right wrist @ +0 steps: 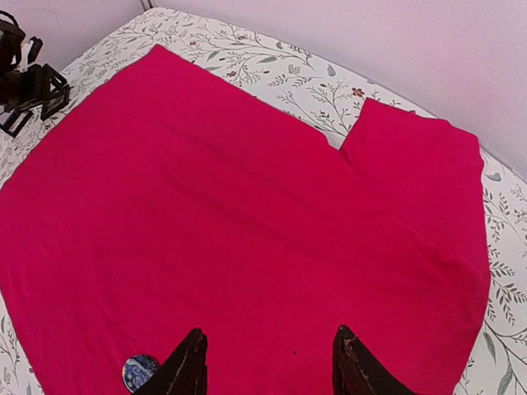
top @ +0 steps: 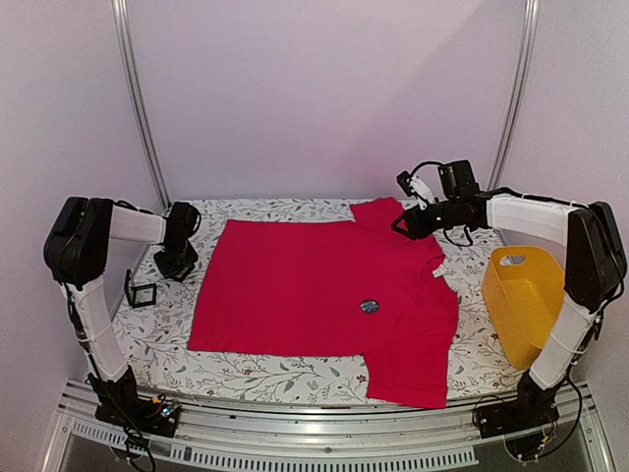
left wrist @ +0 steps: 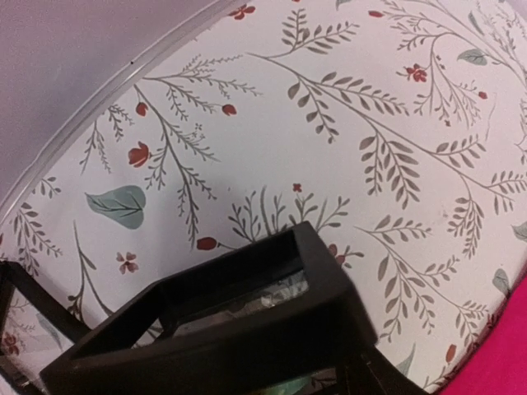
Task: Pin the brooch onto the clothing
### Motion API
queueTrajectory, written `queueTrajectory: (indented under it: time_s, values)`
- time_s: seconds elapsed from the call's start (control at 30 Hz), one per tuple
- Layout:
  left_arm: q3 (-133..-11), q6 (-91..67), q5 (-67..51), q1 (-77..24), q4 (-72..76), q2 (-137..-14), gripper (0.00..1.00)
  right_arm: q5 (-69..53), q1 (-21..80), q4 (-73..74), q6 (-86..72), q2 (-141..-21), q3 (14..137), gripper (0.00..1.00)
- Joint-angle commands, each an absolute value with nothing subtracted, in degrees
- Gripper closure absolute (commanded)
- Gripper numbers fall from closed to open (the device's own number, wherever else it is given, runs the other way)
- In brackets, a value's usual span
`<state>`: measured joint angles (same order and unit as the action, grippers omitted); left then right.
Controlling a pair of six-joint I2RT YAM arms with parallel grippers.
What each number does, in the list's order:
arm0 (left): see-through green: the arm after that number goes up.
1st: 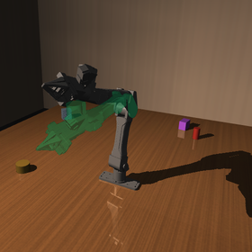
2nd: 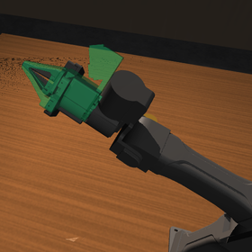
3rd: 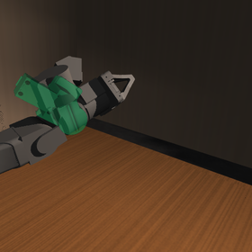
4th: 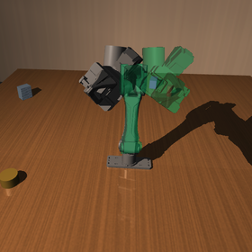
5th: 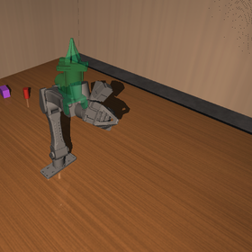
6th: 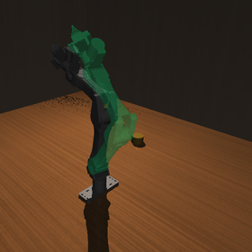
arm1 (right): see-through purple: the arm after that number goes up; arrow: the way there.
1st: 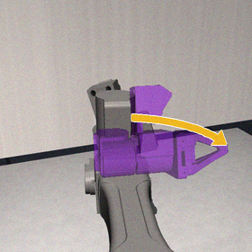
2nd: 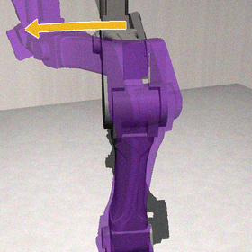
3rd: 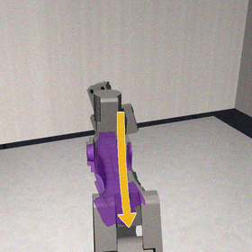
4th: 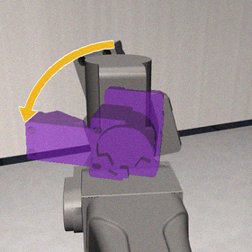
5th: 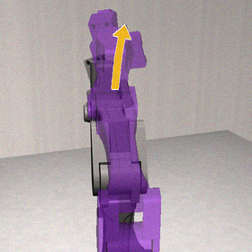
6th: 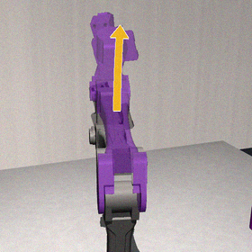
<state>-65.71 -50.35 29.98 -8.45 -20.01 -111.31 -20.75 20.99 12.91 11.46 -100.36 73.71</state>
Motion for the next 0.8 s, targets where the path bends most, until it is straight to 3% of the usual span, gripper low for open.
queueTrajectory:
  time_s: [0.0,0.43,0.6,0.77]
  values:
    - [-67.2,-49.1,28.4,-8.4,-19.1,-113.6,0.41,-19.7,21.3,13.8,11.9,-101.5,75.4,0.50]
    - [-66.3,-48.6,26.3,-8.7,-19.1,-113.6,0.60,-19.7,21.4,14.2,11.9,-102.0,75.9,0.50]
    - [-65.4,-48.3,25.3,-8.8,-19.0,-112.8,0.60,-19.6,21.4,14.2,12.0,-102.2,75.9,0.50]
    - [-64.1,-48.4,25.0,-9.1,-19.2,-111.7,0.53,-19.7,21.4,14.4,12.0,-102.2,75.9,0.50]
